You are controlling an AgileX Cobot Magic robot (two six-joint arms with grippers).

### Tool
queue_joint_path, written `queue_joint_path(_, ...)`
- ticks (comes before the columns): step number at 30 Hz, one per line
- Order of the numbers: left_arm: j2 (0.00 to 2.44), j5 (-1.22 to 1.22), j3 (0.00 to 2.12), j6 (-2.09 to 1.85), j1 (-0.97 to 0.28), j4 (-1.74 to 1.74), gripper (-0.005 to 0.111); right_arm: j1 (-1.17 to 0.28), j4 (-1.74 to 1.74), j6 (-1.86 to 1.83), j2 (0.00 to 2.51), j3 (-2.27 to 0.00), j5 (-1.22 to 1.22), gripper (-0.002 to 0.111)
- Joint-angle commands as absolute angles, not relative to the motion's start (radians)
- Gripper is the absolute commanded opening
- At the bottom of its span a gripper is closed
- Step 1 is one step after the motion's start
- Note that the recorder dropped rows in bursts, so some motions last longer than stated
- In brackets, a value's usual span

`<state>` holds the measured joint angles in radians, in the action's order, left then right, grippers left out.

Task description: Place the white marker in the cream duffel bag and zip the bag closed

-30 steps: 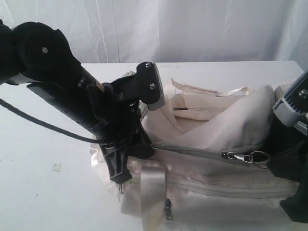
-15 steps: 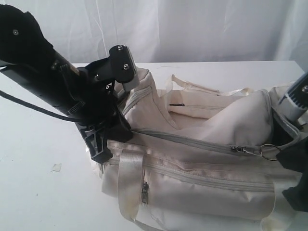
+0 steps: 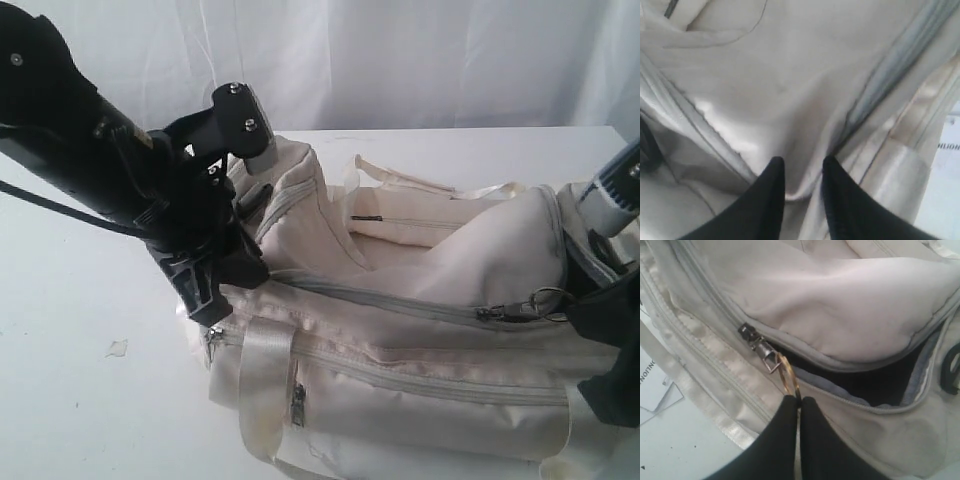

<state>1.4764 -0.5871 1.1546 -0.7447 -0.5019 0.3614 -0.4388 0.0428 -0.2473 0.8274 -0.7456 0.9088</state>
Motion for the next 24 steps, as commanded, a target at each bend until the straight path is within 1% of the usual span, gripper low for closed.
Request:
queue_joint_path(1,1.466,-0.561,1.147,-0.842,-0.502,0.563,0.054,-0.438,0.055,-0.257,0.82,-0.747,0.894,0.0)
queue_joint_path(3,1.466,-0.574,1.147,-0.909,-0.519,0.624,0.062,-0.438,0.055,-0.257,0.82,-0.747,0.894,0.0)
queue_joint_path(7,1.466,-0.574,1.147,-0.995,-0.598,0.626,0.062,-0.438,0.055,-0.257,0.82,-0.747,0.892,0.0)
queue_joint_path(12,1.481,-0.459,1.147,-1.024,-0.703,0.626,0.062,-0.438,0.055,-0.257,0.82,-0.747,0.888,0.0)
queue_joint_path(17,1.521,-0.368,1.147,-1.024,-0.737,0.621,0.062,-0.438,0.055,-0.257,0.82,-0.747,0.888,0.0)
queue_joint_path(24,1.568,-0.356,1.147,-1.033,-0.751,0.619,0.062,-0.438,0.055,-0.257,0.82,-0.747,0.888,0.0)
